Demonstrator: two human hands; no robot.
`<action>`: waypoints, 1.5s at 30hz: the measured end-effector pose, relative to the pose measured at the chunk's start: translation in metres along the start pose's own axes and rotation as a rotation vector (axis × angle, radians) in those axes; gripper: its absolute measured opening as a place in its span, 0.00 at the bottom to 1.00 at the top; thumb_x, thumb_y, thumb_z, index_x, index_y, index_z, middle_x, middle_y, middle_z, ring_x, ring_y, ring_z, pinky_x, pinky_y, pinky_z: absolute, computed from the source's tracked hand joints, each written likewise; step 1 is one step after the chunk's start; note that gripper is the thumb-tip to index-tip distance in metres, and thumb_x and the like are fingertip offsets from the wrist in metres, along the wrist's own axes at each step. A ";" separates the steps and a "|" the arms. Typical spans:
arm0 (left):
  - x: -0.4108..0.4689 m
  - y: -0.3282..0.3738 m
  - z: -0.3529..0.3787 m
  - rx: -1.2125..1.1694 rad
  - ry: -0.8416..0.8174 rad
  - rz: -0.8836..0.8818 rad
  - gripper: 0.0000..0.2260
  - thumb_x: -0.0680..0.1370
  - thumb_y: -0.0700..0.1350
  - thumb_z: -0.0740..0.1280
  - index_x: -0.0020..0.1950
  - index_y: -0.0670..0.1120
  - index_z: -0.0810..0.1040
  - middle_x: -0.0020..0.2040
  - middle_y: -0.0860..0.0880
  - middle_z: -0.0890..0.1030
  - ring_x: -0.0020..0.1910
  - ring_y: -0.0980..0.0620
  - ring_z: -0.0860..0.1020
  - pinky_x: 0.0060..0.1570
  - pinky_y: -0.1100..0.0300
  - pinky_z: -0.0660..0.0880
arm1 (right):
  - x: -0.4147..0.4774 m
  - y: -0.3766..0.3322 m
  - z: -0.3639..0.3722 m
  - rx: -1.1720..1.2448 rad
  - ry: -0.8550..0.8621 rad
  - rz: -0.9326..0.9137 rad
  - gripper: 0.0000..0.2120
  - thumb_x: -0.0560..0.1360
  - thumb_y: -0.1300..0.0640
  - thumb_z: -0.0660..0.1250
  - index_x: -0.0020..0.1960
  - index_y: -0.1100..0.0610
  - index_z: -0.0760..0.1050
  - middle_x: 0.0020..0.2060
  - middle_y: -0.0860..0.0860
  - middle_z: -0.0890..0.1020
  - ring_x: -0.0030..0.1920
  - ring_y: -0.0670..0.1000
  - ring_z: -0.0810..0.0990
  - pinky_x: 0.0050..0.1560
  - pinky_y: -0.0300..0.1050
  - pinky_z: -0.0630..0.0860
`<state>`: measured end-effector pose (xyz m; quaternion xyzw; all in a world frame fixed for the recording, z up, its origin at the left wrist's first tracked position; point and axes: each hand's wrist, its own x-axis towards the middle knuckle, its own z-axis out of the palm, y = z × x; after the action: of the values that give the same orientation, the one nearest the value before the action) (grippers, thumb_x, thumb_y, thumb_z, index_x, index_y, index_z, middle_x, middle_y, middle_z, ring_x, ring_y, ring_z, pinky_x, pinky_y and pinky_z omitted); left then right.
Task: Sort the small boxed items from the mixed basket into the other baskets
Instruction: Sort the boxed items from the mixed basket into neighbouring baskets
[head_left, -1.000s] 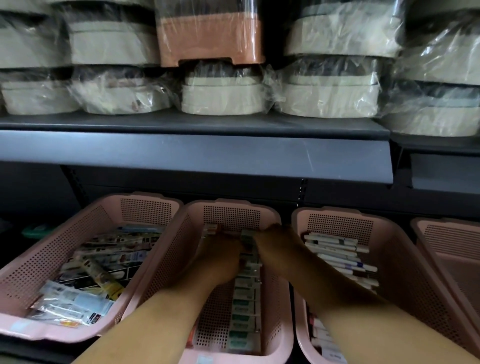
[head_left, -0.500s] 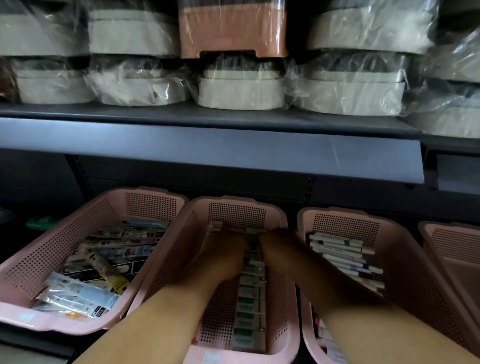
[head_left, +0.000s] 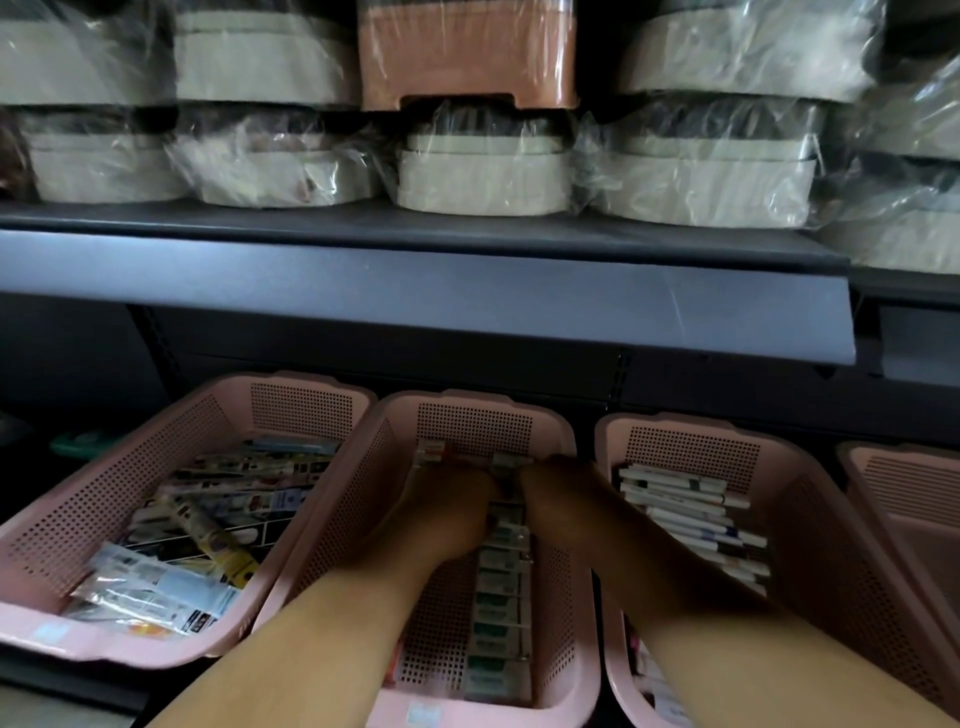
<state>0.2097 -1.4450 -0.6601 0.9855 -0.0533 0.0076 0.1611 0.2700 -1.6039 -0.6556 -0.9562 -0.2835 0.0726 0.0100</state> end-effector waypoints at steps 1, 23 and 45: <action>0.001 -0.002 0.001 -0.008 0.018 0.006 0.14 0.83 0.47 0.66 0.68 0.55 0.82 0.67 0.52 0.81 0.63 0.53 0.78 0.58 0.67 0.66 | 0.001 0.000 0.000 0.022 -0.001 0.010 0.12 0.79 0.61 0.64 0.61 0.60 0.79 0.59 0.58 0.81 0.59 0.57 0.80 0.64 0.51 0.75; 0.007 -0.005 0.011 0.050 0.018 -0.057 0.10 0.81 0.47 0.67 0.60 0.47 0.84 0.54 0.49 0.85 0.54 0.47 0.83 0.54 0.55 0.79 | -0.004 0.000 0.001 0.109 0.051 0.011 0.10 0.78 0.61 0.62 0.55 0.60 0.81 0.52 0.57 0.83 0.52 0.56 0.82 0.58 0.51 0.78; 0.000 0.087 -0.042 0.096 0.087 0.277 0.13 0.82 0.53 0.67 0.66 0.63 0.79 0.59 0.57 0.81 0.57 0.54 0.80 0.52 0.58 0.75 | -0.081 0.099 -0.057 0.271 0.372 0.082 0.06 0.76 0.52 0.69 0.53 0.49 0.79 0.52 0.49 0.83 0.51 0.52 0.81 0.52 0.47 0.77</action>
<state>0.2009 -1.5136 -0.5931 0.9740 -0.1813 0.0750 0.1131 0.2646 -1.7304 -0.5943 -0.9536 -0.2255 -0.0671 0.1877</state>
